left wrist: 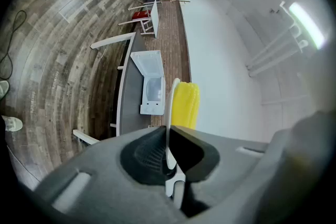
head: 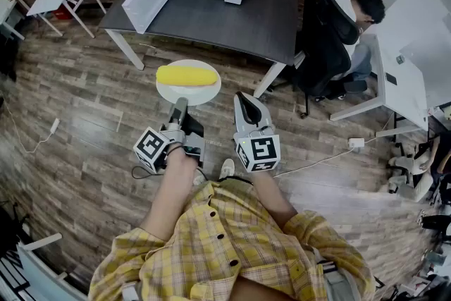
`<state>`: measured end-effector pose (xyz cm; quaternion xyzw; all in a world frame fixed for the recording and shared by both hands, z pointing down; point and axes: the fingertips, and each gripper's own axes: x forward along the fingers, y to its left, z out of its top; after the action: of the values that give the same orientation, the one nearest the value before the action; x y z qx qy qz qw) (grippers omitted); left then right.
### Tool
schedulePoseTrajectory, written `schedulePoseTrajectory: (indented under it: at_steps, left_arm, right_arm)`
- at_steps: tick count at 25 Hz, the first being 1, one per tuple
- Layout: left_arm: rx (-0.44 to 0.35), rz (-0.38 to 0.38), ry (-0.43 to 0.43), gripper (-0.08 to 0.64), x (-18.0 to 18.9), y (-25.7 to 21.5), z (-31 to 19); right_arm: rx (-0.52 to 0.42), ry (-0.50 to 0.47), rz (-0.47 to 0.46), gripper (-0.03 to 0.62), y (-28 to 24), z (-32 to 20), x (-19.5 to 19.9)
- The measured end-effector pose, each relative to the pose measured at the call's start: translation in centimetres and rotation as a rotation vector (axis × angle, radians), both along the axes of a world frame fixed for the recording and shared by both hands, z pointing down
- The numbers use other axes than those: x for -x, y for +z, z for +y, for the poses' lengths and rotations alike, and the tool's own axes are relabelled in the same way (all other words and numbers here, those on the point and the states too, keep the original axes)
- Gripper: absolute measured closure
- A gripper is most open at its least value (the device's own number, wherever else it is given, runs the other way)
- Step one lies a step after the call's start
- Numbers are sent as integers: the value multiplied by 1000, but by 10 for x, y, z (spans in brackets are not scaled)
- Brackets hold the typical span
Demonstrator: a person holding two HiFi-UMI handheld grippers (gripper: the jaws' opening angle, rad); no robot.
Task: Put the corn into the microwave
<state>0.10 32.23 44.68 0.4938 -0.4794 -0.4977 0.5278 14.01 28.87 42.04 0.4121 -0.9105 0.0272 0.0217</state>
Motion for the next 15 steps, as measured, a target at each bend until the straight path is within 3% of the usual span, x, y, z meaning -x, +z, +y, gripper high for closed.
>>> schedulePoseTrajectory:
  at_steps: [4, 15]
  left_arm:
    - [41, -23, 3, 543, 1, 18, 11]
    - [13, -19, -19, 543, -12, 11, 2]
  right_arm:
    - [6, 0, -1, 589, -2, 2, -5]
    - [-8, -42, -30, 588, -5, -5, -16]
